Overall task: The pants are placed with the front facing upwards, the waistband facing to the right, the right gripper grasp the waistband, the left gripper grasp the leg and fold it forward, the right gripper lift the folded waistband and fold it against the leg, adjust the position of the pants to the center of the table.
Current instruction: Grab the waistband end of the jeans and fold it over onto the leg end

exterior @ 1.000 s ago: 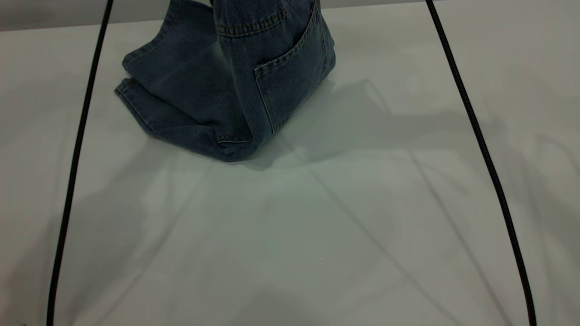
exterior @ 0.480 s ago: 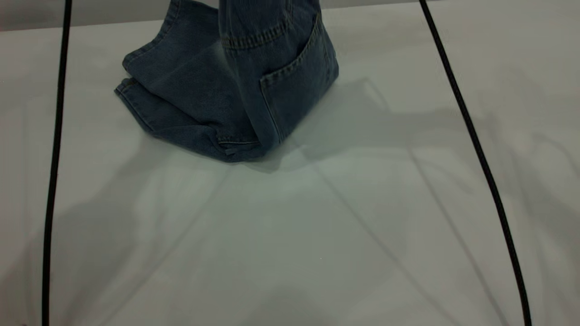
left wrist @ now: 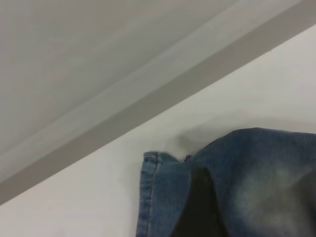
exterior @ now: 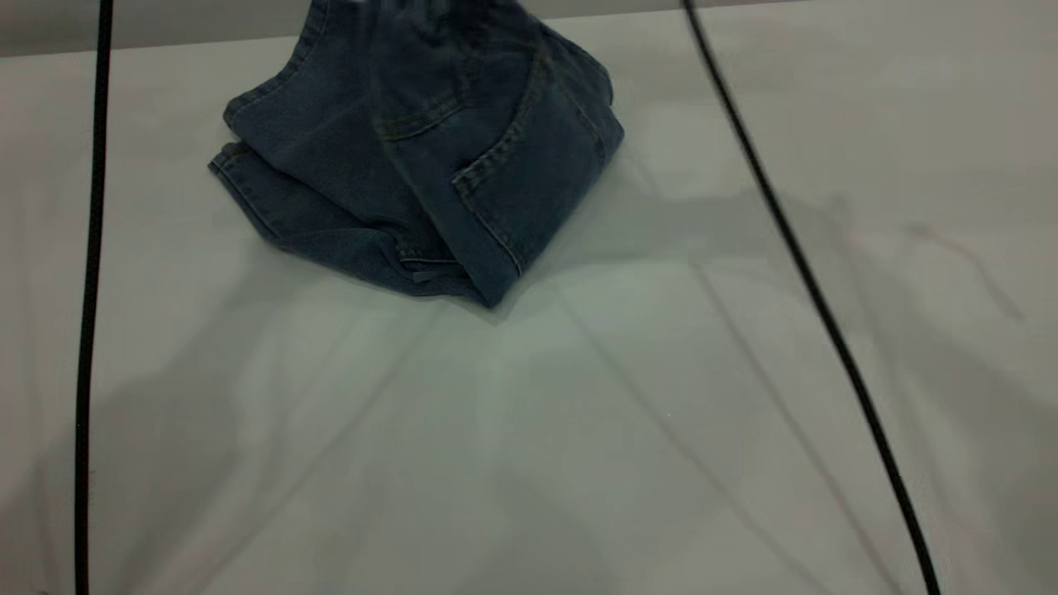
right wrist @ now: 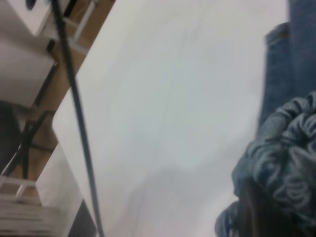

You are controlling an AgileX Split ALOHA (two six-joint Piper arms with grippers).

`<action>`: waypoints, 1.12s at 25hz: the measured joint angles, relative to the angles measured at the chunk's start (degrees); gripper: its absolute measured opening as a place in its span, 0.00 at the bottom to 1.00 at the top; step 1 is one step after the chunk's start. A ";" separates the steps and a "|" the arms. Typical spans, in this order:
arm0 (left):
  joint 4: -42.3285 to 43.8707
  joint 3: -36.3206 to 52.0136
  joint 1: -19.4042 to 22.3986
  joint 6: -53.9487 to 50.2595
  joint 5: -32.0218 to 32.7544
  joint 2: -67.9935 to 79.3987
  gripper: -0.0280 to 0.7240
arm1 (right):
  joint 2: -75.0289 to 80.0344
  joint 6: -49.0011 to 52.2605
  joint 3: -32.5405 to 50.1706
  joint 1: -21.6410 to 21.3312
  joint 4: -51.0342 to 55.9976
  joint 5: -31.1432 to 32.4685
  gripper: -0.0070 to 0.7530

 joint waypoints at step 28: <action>-0.18 0.00 0.00 0.37 -0.06 -0.06 0.71 | 10.96 6.67 -14.34 1.16 0.33 -2.91 0.75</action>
